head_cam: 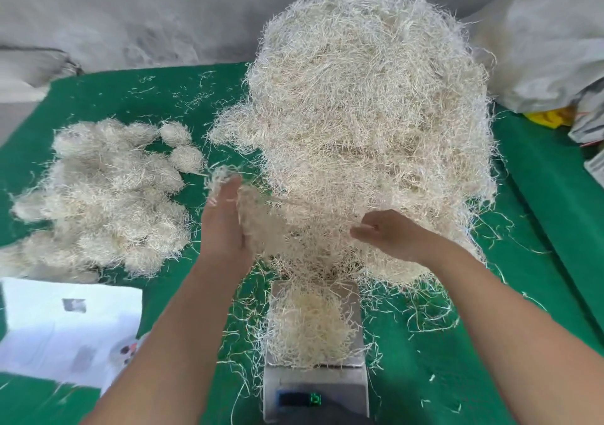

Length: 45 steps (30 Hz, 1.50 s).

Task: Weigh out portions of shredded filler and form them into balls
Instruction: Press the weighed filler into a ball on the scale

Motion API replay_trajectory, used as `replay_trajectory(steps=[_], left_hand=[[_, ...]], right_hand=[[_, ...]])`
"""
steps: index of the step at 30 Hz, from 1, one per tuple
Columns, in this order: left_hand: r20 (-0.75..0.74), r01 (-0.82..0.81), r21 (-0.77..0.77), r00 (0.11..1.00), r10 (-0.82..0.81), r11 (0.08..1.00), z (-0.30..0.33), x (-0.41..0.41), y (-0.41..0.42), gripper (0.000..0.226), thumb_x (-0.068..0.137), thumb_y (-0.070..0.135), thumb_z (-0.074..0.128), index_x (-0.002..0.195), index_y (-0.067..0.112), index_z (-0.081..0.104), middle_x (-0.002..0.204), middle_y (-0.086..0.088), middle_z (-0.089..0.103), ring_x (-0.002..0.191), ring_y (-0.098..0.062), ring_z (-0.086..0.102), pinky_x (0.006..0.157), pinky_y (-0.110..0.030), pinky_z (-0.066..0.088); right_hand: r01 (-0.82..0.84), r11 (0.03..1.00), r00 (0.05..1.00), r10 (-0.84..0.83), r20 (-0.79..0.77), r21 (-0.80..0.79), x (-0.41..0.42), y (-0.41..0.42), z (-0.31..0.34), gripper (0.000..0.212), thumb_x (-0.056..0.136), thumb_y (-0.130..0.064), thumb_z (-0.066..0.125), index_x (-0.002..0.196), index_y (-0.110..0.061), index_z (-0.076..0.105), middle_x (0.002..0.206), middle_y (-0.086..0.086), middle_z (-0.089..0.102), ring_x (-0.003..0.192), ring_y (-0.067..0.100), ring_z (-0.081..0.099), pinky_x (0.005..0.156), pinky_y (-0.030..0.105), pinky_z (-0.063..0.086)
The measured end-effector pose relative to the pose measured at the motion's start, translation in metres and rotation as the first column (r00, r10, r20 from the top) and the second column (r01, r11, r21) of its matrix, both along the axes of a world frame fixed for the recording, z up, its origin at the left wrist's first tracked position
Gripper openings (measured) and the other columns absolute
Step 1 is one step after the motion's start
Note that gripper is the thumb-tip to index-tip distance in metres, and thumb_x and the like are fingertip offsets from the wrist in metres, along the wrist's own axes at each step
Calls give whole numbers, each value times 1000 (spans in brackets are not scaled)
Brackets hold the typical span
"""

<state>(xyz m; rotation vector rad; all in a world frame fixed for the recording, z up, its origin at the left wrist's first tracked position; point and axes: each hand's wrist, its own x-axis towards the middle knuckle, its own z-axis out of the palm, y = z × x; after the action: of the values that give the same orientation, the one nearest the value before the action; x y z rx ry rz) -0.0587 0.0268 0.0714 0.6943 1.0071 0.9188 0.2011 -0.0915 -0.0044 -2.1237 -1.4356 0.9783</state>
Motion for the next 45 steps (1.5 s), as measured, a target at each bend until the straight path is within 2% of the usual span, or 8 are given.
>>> replay_trajectory(steps=[9, 15, 20, 23, 27, 34, 41, 45], left_hand=[[-245, 96, 72, 967, -76, 993, -9, 29, 6, 41, 92, 40, 74, 122, 15, 62, 89, -2, 67, 73, -20, 64, 65, -32, 53], [-892, 952, -236, -134, -431, 193, -37, 22, -5, 59, 97, 54, 63, 145, 27, 41, 120, 3, 66, 81, -4, 60, 77, -22, 49], [-781, 814, 125, 434, -450, 567, -43, 20, -14, 31, 102, 50, 55, 128, 32, 58, 113, 2, 69, 83, -9, 68, 73, -25, 53], [-442, 559, 71, 760, -477, 826, -49, 20, -30, 34, 102, 23, 60, 130, 42, 55, 122, 8, 60, 113, -19, 61, 86, -33, 52], [102, 213, -201, 975, -196, 956, -59, 15, -56, 46, 95, 7, 63, 139, 13, 51, 126, -15, 72, 116, -29, 71, 105, -45, 52], [-176, 316, -84, 929, -326, 945, -70, -14, -73, 49, 78, 30, 80, 122, 21, 61, 106, -2, 78, 90, -19, 77, 74, -35, 62], [-743, 548, -14, 554, -376, 836, -95, -68, -54, 46, 91, 57, 69, 127, 32, 54, 105, -1, 72, 80, -12, 67, 60, -20, 56], [-912, 584, -148, 232, -339, 798, -102, -74, -56, 86, 75, 84, 40, 147, 37, 38, 142, -1, 54, 131, -32, 50, 109, -56, 43]], right_hand=[[337, 941, 843, -298, -448, 8, 3, -4, -4, 21, 104, -23, 60, 96, -20, 78, 77, -1, 64, 71, 15, 53, 71, 30, 46], [560, 824, 792, -503, -347, 86, 29, 2, -1, 22, 107, -22, 51, 108, -21, 73, 94, -7, 65, 81, 15, 59, 75, 32, 49], [448, 893, 879, -449, -160, -46, 55, 1, 9, 60, 101, -37, 66, 154, -20, 42, 147, 12, 51, 112, 28, 64, 93, 46, 55], [307, 951, 949, -302, 96, -45, 47, 2, 23, 89, 94, -47, 72, 163, -31, 18, 169, 0, 8, 139, 37, 47, 115, 52, 37], [235, 925, 972, -215, -100, 299, -27, -19, 42, 74, 84, -77, 63, 146, -62, 27, 145, -28, 28, 110, -1, 57, 85, 25, 57], [233, 931, 920, -118, -373, 281, -92, -45, 2, 23, 98, -31, 71, 114, -47, 67, 87, -29, 70, 54, -5, 57, 50, 7, 41], [21, 1000, 987, -17, -161, 22, -94, -49, -27, 37, 98, -49, 65, 133, -38, 59, 132, -9, 65, 104, 20, 71, 80, 22, 59], [-84, 995, 995, 80, -59, -60, -86, -55, -23, 66, 93, -62, 63, 152, -43, 42, 161, -6, 36, 146, 22, 38, 120, 55, 36]])
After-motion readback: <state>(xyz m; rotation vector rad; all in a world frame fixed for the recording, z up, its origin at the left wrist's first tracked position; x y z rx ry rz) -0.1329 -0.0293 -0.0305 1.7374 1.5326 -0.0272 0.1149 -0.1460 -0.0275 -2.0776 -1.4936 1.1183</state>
